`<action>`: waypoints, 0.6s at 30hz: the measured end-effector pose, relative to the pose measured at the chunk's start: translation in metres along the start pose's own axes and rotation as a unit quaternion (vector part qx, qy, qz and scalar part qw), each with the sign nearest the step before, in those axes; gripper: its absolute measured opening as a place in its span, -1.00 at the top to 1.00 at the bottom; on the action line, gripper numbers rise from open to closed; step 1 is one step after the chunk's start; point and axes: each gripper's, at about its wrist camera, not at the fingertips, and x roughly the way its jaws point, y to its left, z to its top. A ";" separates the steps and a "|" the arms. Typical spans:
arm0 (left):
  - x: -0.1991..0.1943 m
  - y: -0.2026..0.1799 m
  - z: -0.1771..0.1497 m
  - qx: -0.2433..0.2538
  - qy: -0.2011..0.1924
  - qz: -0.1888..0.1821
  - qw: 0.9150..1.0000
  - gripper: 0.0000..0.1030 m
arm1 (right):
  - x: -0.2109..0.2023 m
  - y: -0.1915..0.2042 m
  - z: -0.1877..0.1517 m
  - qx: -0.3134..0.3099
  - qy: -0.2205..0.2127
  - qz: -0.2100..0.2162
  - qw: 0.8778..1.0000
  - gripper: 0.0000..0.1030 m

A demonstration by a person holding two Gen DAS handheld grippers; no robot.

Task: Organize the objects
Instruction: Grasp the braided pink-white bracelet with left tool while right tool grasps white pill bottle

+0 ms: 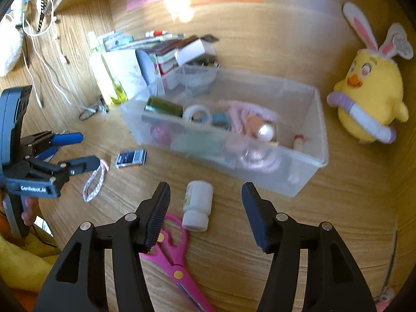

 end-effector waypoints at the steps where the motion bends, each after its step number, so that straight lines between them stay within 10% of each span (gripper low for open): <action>1: 0.002 0.001 -0.002 -0.001 0.004 -0.001 1.000 -0.77 | 0.004 0.001 -0.001 0.000 0.006 0.001 1.000 -0.04; 8: 0.016 0.003 -0.012 -0.004 0.024 -0.004 1.000 -0.62 | 0.025 0.007 -0.005 0.002 0.033 0.014 0.999 -0.04; 18: 0.024 0.005 -0.014 -0.004 0.026 -0.008 1.000 0.35 | 0.041 0.005 -0.008 0.002 0.058 0.024 0.998 0.46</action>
